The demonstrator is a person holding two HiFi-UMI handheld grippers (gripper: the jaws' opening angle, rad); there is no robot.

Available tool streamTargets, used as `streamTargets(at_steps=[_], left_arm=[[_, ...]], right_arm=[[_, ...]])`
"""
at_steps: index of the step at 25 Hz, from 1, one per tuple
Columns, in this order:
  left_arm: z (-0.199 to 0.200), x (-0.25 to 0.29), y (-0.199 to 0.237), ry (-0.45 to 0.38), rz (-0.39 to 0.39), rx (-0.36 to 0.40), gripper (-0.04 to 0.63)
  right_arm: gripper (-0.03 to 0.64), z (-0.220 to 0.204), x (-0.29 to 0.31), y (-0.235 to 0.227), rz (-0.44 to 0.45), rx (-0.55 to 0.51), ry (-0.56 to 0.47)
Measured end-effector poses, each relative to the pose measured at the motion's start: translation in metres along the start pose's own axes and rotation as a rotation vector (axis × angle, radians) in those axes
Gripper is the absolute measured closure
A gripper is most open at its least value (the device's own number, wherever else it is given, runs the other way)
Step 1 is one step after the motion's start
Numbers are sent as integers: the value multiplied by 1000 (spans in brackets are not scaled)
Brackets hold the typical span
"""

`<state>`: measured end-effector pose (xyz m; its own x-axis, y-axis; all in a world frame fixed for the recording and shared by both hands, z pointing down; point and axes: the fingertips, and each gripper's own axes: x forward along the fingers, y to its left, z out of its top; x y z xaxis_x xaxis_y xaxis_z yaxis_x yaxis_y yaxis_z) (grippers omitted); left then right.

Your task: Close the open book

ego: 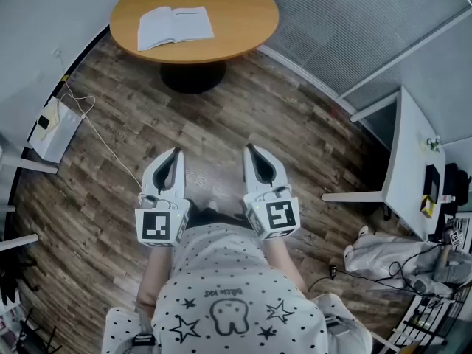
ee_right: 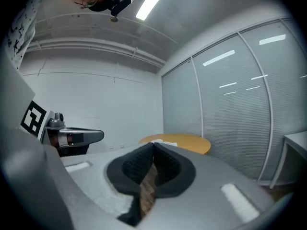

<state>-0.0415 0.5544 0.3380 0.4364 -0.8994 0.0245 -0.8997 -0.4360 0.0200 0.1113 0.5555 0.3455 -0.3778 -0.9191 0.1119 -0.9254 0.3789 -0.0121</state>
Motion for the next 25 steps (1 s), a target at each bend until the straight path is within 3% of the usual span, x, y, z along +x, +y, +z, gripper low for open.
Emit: streamTargets(at_steps=[15,25], left_arm=[[-11,7,-8,34,-33,-18,584],[-21,69,16,70,-67,-25,584]], right_arm=[[612,-11,-7,-14,26,46,3],[612,-20,40,-47,-24,56,56]])
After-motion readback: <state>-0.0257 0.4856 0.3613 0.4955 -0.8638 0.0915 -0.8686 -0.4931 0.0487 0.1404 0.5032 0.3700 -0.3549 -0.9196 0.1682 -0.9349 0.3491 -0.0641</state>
